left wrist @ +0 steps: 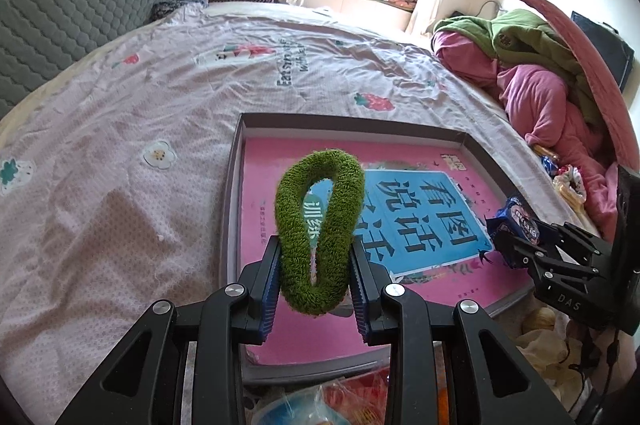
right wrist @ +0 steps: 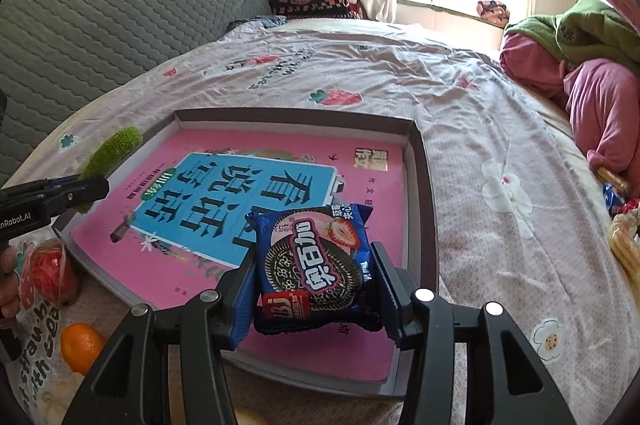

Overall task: Organize objects
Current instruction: 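Carry the Oreo pack in the right gripper over the grey tray while the left carries the ring, then open the left gripper to drop the ring into the tray while the right releases the Oreo pack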

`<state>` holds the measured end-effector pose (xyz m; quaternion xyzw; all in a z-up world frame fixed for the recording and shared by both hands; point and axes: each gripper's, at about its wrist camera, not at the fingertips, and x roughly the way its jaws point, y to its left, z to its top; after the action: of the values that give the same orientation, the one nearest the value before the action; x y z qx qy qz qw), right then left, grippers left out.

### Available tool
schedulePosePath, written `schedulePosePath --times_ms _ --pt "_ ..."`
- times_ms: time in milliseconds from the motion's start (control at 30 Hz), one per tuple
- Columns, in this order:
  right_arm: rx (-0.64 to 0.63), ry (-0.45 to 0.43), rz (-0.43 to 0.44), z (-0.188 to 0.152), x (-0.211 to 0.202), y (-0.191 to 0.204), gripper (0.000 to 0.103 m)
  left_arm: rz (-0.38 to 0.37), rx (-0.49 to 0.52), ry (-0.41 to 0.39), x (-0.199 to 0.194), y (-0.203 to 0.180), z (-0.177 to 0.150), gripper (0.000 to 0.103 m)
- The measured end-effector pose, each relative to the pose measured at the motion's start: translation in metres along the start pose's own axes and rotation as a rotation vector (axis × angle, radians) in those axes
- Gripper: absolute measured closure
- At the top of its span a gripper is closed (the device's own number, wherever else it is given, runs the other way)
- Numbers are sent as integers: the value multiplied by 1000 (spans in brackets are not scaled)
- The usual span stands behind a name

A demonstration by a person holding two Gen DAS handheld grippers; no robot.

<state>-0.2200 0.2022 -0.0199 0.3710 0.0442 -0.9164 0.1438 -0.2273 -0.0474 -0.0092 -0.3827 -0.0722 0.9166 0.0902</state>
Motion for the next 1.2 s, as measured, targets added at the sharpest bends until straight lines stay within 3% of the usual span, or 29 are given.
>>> schedulePosePath --times_ms 433,700,833,1200 --pt "-18 16 0 -3 5 4 50 -22 -47 56 14 7 0 65" --pt "-4 15 10 -3 4 2 49 -10 -39 52 14 6 -1 64" --pt "11 12 17 -2 2 1 49 -8 -42 40 13 6 0 53" --pt "26 -9 34 -1 -7 2 49 -6 -40 24 8 8 1 45"
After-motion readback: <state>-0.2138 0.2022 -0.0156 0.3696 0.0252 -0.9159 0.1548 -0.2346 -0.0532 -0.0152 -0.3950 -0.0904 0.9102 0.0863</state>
